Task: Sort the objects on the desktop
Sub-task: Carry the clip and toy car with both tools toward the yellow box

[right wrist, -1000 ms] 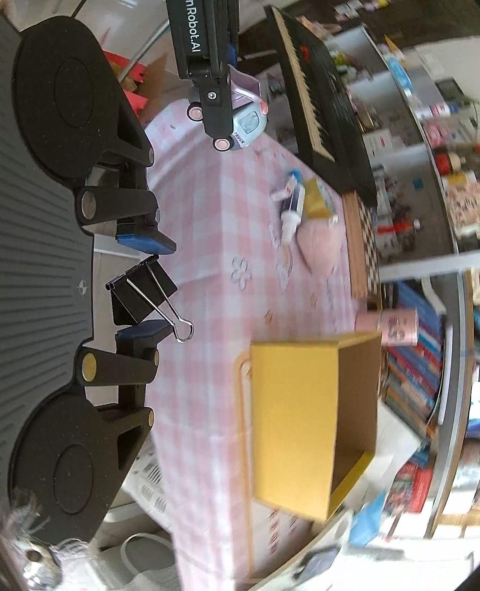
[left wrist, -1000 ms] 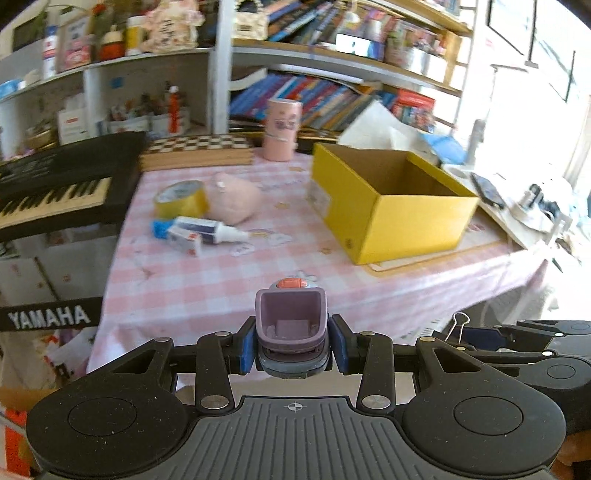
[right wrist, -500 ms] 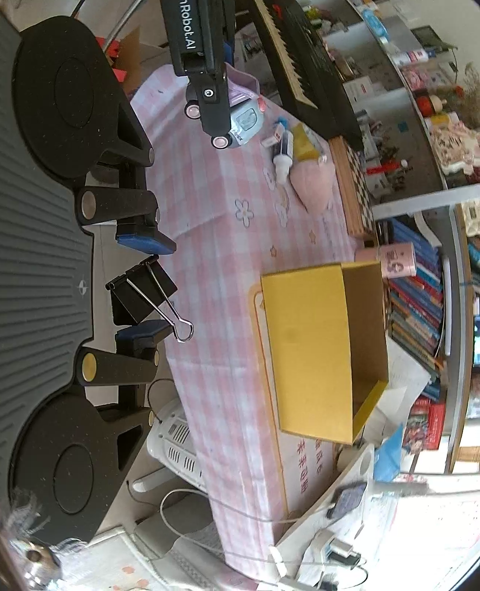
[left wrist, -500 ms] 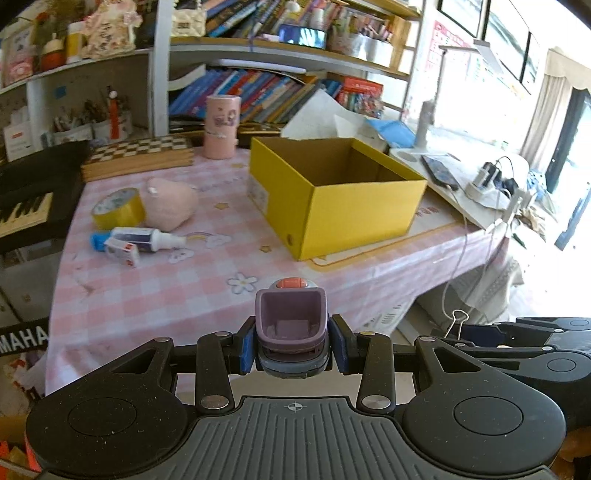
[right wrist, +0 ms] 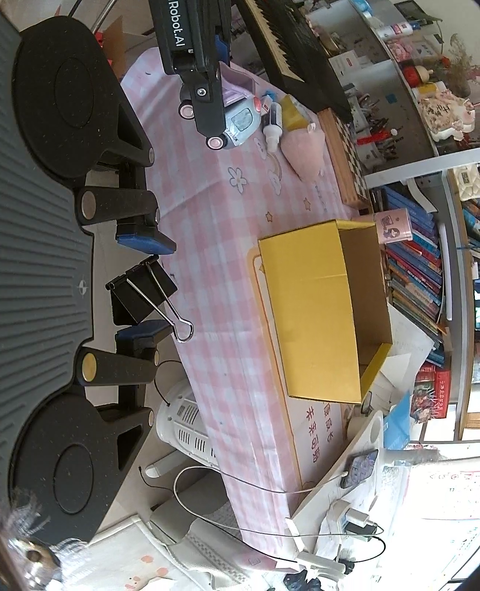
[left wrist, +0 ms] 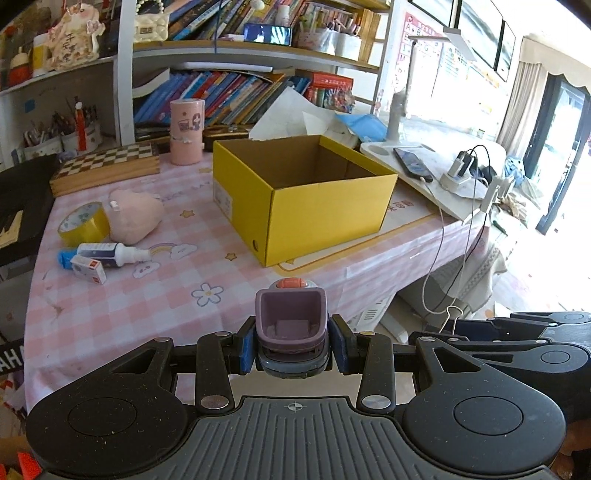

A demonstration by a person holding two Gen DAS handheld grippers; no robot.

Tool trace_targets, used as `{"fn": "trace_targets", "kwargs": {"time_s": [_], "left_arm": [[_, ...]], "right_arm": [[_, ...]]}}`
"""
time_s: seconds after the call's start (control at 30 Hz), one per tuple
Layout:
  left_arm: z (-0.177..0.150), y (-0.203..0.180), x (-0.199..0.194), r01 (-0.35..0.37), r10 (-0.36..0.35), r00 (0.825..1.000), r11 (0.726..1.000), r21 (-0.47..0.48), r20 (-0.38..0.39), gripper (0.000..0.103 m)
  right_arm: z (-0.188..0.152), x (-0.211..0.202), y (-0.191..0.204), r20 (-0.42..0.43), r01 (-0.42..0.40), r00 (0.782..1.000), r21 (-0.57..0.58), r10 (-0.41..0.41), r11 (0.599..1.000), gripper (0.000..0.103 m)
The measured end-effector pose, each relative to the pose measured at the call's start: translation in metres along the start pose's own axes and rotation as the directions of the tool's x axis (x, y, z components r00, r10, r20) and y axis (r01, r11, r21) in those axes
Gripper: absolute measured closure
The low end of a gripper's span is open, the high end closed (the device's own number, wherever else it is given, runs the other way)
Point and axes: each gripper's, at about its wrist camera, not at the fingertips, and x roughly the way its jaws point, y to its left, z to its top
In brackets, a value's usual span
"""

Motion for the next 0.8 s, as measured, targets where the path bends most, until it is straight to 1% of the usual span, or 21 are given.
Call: {"fn": "trace_targets", "kwargs": {"time_s": [0.53, 0.8], "left_arm": [[0.003, -0.005, 0.001, 0.005, -0.005, 1.000, 1.000, 0.010, 0.004, 0.064], [0.012, -0.007, 0.012, 0.007, -0.007, 1.000, 1.000, 0.014, 0.007, 0.064]], "right_arm": [[0.004, -0.001, -0.004, 0.006, 0.003, 1.000, 0.007, -0.003, 1.000, 0.067], [0.008, 0.004, -0.010, 0.004, 0.004, 1.000, 0.004, -0.004, 1.000, 0.067]]}}
